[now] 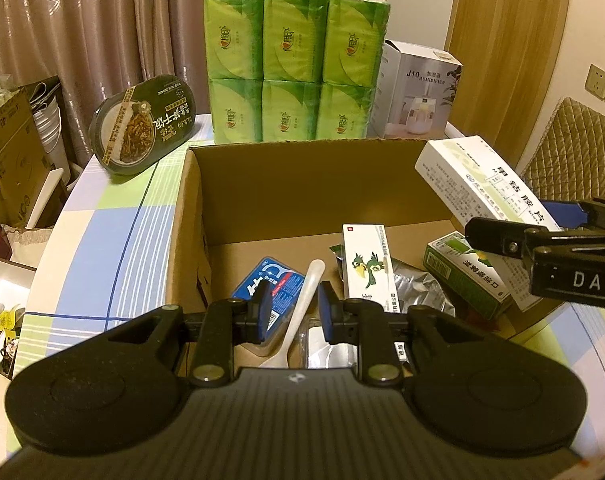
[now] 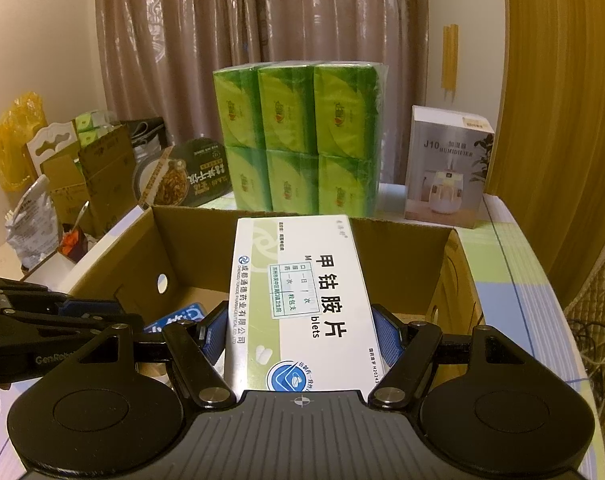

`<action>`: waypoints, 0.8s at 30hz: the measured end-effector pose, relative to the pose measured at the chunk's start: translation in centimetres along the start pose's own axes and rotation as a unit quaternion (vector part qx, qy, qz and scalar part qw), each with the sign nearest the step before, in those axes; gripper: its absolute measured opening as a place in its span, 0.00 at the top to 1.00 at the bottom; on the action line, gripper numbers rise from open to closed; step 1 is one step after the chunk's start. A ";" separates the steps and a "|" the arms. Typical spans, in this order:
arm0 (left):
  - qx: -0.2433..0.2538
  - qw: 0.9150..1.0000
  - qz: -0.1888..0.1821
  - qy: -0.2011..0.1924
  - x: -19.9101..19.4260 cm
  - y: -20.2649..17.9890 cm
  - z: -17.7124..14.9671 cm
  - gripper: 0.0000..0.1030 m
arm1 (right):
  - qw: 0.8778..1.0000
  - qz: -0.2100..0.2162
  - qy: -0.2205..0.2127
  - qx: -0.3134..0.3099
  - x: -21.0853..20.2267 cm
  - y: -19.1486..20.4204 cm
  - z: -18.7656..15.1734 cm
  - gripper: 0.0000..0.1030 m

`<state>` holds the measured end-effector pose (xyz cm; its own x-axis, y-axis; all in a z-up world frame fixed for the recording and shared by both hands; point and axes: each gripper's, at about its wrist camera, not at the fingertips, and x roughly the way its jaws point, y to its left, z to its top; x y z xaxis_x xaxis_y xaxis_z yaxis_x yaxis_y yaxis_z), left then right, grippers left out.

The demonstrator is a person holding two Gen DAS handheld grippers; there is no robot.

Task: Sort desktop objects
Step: 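Open left tool releasing spoon while right tool releases medicine box into box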

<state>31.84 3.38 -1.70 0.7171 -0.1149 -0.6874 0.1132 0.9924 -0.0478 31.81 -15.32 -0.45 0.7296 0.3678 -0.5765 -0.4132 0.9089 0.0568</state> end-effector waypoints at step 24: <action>-0.008 1.000 0.005 -0.005 0.0 0.3 -0.1 0.75 | 1.000 -0.021 -0.012 0.017 -0.1 -1.2 -0.4 0.32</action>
<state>31.78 3.70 -1.82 0.7247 -0.1055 -0.6809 0.0955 0.9941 -0.0524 32.03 -16.48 -0.80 0.7597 0.3327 -0.5586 -0.3629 0.9299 0.0602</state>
